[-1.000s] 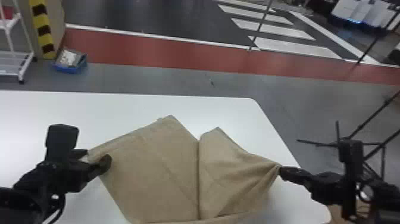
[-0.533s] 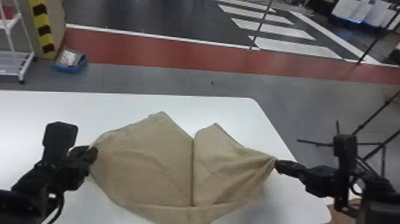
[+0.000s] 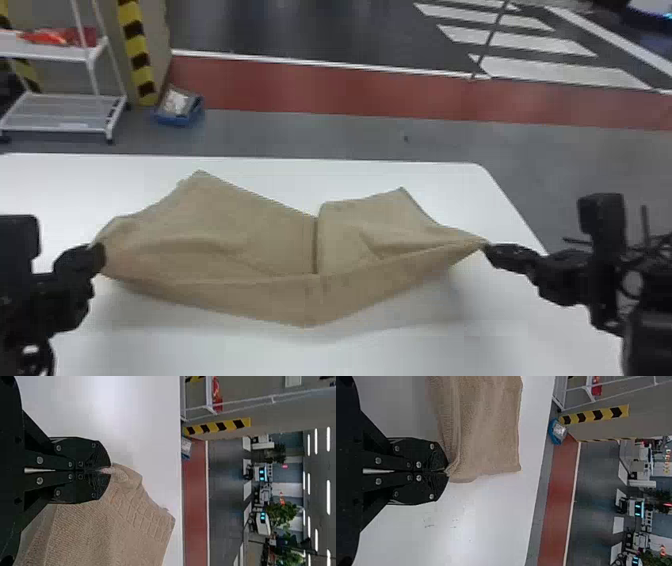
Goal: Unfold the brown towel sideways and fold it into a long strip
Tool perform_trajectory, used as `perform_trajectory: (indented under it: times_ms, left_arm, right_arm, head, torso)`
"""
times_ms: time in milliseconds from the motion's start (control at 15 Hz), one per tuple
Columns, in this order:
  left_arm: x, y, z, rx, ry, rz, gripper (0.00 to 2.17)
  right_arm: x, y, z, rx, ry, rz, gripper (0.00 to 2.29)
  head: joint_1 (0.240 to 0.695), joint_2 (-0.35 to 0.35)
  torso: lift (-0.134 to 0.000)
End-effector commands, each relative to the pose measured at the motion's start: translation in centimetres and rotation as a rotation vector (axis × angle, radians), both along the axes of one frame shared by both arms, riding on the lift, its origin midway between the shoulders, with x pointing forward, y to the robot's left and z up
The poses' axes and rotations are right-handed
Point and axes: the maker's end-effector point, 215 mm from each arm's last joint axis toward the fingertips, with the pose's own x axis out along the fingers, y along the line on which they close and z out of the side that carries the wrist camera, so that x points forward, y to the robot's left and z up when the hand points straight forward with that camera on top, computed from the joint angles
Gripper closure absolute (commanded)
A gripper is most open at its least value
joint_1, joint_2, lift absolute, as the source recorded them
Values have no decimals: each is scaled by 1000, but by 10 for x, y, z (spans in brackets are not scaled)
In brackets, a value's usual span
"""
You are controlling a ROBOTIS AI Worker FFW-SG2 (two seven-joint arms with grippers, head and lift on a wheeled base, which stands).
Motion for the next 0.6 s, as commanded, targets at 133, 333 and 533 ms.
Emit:
perform_trajectory:
  times_ms: [133,333,533]
  left_arm:
    - [-62,9,-7,64,0,86,1544]
    - [-86,3,-13,120,19,157,812]
    - [-91,8,2,139,-5,178,-2]
  right_arm:
    - [-44,-10,-35,-111,86,37,1416]
    - [-65,-18,-49,-122,127,35,1416]
    - [-75,-22,-49,-137,135,33,367]
  head:
    - [695,-136]
    - [695,-166]
    - [695,-200]
  torso:
    - [-120]
    - [-120]
    - [-120]
